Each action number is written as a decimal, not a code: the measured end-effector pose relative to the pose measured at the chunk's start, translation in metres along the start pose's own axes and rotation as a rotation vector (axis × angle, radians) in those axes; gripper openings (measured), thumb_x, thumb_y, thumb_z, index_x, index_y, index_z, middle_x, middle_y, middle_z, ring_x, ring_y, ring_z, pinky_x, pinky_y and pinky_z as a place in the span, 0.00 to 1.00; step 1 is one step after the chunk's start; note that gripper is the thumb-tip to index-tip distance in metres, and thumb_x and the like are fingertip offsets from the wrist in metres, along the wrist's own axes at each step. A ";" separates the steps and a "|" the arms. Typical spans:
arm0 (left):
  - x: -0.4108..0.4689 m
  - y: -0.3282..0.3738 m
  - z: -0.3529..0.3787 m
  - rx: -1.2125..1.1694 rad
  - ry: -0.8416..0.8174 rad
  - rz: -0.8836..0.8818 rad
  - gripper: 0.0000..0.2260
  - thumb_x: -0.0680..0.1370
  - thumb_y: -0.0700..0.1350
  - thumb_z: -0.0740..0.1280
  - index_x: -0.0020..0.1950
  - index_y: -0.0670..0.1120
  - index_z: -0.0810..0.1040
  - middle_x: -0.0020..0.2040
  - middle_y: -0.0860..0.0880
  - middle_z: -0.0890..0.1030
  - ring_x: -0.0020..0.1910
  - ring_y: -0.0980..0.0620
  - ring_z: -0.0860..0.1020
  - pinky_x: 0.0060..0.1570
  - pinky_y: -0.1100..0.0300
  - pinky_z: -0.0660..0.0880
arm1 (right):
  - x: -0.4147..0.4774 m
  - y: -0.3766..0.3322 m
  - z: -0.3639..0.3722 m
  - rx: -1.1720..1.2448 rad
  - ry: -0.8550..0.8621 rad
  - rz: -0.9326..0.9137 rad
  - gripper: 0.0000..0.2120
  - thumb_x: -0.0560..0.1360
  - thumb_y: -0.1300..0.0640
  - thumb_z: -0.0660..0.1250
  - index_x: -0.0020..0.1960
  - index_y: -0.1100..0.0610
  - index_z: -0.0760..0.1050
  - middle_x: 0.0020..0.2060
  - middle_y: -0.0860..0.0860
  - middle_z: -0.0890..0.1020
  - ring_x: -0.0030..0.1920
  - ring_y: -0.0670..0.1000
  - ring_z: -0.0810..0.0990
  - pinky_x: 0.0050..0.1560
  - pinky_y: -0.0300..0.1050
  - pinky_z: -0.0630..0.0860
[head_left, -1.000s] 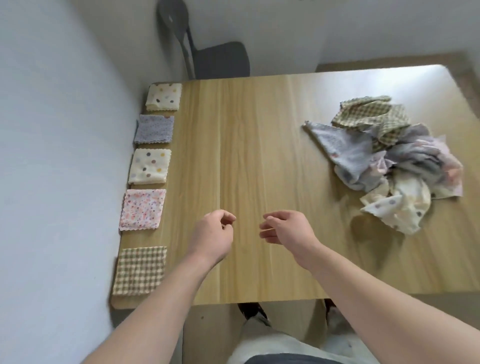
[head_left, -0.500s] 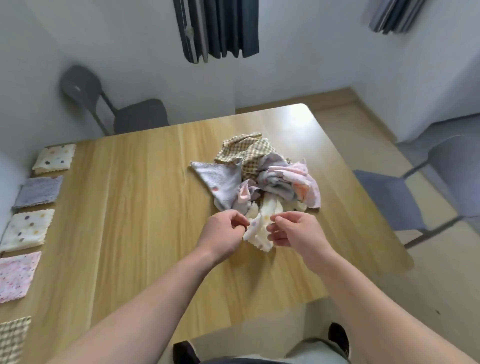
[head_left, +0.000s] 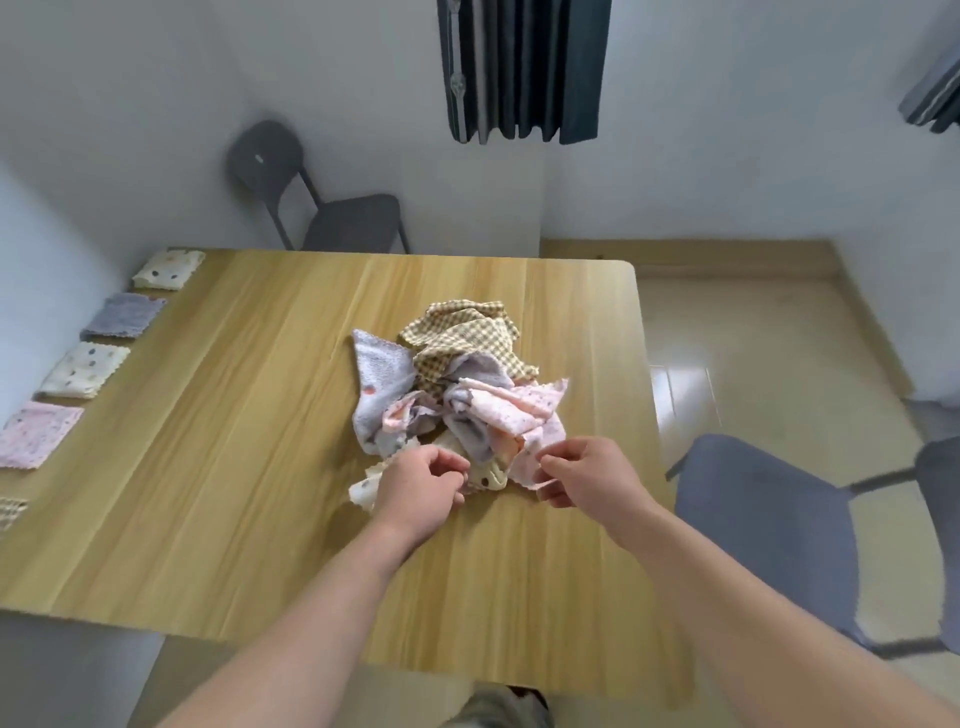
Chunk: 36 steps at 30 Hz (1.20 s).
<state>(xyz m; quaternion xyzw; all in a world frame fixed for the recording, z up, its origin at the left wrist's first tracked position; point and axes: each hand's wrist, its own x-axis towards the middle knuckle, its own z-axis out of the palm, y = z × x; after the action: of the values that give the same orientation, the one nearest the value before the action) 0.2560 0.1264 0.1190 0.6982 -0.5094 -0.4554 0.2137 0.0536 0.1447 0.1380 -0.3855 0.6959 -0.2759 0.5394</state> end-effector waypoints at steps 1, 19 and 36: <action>0.004 0.001 0.005 -0.005 0.006 -0.011 0.08 0.78 0.37 0.67 0.44 0.48 0.82 0.39 0.49 0.85 0.34 0.54 0.83 0.43 0.57 0.79 | 0.006 -0.002 -0.005 -0.028 -0.010 -0.007 0.13 0.80 0.64 0.64 0.40 0.54 0.82 0.40 0.55 0.87 0.43 0.57 0.86 0.47 0.50 0.85; -0.003 0.062 0.124 -0.421 0.508 -0.399 0.08 0.79 0.37 0.67 0.47 0.48 0.83 0.42 0.48 0.86 0.38 0.51 0.84 0.46 0.50 0.81 | 0.166 -0.055 -0.079 -0.657 -0.534 -0.343 0.03 0.77 0.57 0.68 0.47 0.51 0.81 0.35 0.51 0.86 0.38 0.51 0.85 0.51 0.54 0.84; -0.015 -0.002 0.247 -0.740 1.107 -0.054 0.05 0.78 0.38 0.69 0.49 0.48 0.82 0.45 0.49 0.86 0.36 0.53 0.83 0.41 0.55 0.79 | 0.222 0.007 -0.034 -1.233 -0.376 -1.214 0.08 0.77 0.60 0.64 0.50 0.59 0.82 0.44 0.55 0.85 0.41 0.55 0.83 0.43 0.54 0.84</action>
<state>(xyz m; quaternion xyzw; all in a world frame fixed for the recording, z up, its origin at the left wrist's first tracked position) 0.0457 0.1821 0.0017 0.7221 -0.1168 -0.1798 0.6577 -0.0074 -0.0376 0.0225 -0.9495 0.2960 -0.0224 0.1019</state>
